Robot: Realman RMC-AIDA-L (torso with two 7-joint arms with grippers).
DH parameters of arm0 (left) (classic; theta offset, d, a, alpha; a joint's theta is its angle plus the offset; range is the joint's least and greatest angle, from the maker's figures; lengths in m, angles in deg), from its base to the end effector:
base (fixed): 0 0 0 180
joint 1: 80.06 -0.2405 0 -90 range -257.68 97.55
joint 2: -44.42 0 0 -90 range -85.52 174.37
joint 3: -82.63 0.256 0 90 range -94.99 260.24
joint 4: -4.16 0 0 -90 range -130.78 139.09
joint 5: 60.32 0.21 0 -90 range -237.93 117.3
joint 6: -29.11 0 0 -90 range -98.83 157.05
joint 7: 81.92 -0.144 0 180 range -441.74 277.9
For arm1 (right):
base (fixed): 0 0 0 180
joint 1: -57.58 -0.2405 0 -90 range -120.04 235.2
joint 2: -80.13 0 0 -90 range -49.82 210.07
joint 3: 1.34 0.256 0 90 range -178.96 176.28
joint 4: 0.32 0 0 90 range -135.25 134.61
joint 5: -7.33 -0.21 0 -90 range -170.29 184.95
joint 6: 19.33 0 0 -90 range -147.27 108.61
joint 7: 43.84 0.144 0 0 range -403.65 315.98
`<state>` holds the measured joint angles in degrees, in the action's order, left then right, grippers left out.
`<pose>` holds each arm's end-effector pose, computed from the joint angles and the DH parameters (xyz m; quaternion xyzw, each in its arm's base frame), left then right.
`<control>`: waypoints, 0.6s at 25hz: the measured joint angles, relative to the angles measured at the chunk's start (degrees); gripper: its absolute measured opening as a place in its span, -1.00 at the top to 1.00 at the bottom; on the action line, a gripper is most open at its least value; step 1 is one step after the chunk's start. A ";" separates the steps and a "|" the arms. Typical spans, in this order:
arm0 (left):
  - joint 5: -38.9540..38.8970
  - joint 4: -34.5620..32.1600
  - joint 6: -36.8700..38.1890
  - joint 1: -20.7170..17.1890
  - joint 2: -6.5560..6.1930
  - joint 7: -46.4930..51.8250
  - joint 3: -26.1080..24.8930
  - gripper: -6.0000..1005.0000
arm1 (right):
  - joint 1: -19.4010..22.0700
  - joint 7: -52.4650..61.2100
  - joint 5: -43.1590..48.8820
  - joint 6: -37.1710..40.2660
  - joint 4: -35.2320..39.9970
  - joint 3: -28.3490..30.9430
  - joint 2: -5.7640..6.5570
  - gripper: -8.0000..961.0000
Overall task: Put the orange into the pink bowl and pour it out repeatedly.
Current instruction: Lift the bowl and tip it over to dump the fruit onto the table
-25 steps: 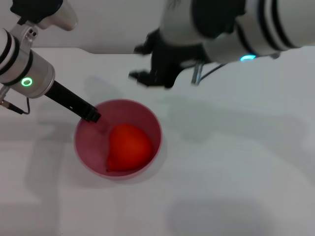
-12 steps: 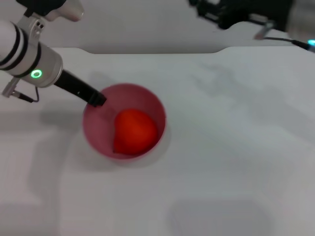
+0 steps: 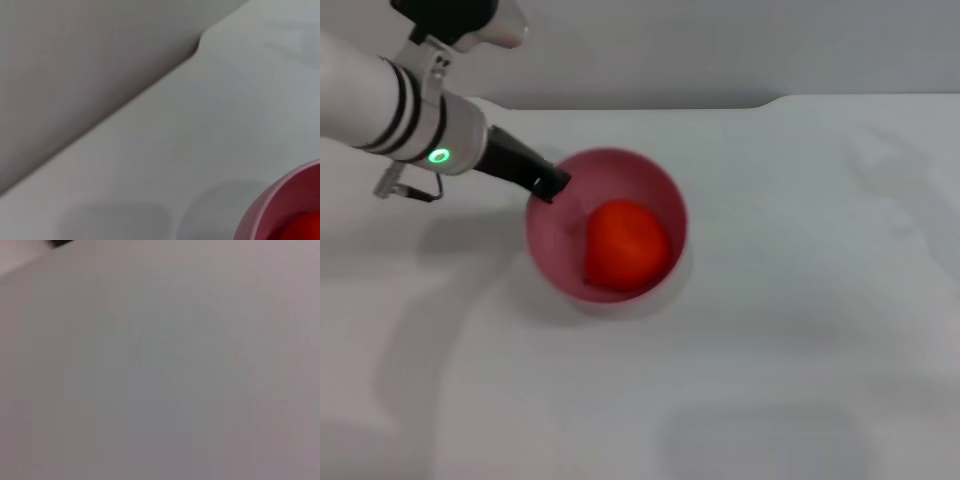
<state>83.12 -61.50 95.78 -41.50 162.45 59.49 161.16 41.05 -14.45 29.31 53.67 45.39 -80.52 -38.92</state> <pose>-0.1740 0.4088 -0.0101 -0.9205 -0.2838 0.0730 0.2585 0.2074 0.3479 0.0751 -0.6936 -0.0073 0.5012 0.5174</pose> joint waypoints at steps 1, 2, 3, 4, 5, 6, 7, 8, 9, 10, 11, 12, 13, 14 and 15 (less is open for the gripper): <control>-0.24 -0.53 -2.59 -0.64 0.01 0.00 2.00 0.91 | -0.19 -2.24 -3.80 1.53 -2.53 0.07 -0.02 0.02; -0.33 -0.88 -4.43 -1.07 0.00 0.03 3.36 0.91 | -0.33 -3.95 -6.98 2.86 -4.57 0.05 -0.03 0.02; -0.42 -1.42 -6.64 -1.63 0.00 0.13 5.22 0.91 | -0.57 -5.39 -10.27 4.20 -6.92 -0.06 -0.03 0.02; -0.42 -2.10 -8.96 -2.29 0.00 0.30 7.06 0.91 | -0.78 -6.18 -13.14 5.44 -8.77 -0.10 -0.01 0.02; -0.40 -2.49 -10.20 -2.65 0.01 0.37 8.04 0.91 | -1.00 -6.39 -14.78 6.19 -10.38 -0.06 0.02 0.02; -0.25 -3.13 -12.23 -3.33 0.00 0.45 9.35 0.91 | -1.12 -6.44 -16.33 6.73 -11.77 0.14 0.05 0.02; -0.12 -3.61 -13.90 -3.90 0.00 0.44 10.59 0.91 | -1.21 -6.44 -17.48 7.07 -12.87 0.32 0.07 0.02; -0.01 -3.77 -14.85 -4.19 0.00 0.40 11.11 0.91 | -1.25 -6.43 -18.67 7.19 -13.80 0.41 0.07 0.02; 0.55 -4.11 -17.67 -5.10 0.00 0.25 12.70 0.91 | -1.28 -6.42 -19.68 7.28 -14.67 0.51 0.07 0.02; 1.11 -4.27 -19.33 -5.74 0.01 0.13 13.58 0.91 | -1.33 -6.42 -20.38 7.37 -15.30 0.59 0.07 0.02; 1.67 -4.39 -20.75 -6.32 0.00 0.00 14.24 0.91 | -1.39 -6.42 -21.11 7.48 -16.09 0.72 0.07 0.02; 2.62 -4.71 -22.86 -7.28 0.00 -0.05 15.23 0.91 | -1.47 -6.42 -21.46 7.56 -16.57 0.82 0.07 0.02; 3.34 -5.12 -24.66 -8.22 0.00 -0.07 16.14 0.91 | -1.59 -6.38 -21.68 7.61 -17.07 0.92 0.07 0.02; 4.02 -5.93 -26.68 -9.29 0.00 -0.10 17.22 0.91 | -1.76 -6.31 -21.89 7.65 -17.61 1.04 0.09 0.02; 4.54 -6.93 -28.58 -10.45 0.00 -0.10 18.24 0.91 | -1.94 -6.26 -22.02 7.68 -18.01 1.13 0.11 0.02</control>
<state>87.66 -68.43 67.20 -51.95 162.44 59.38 179.40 39.12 -20.71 7.29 61.35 27.38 -79.39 -38.80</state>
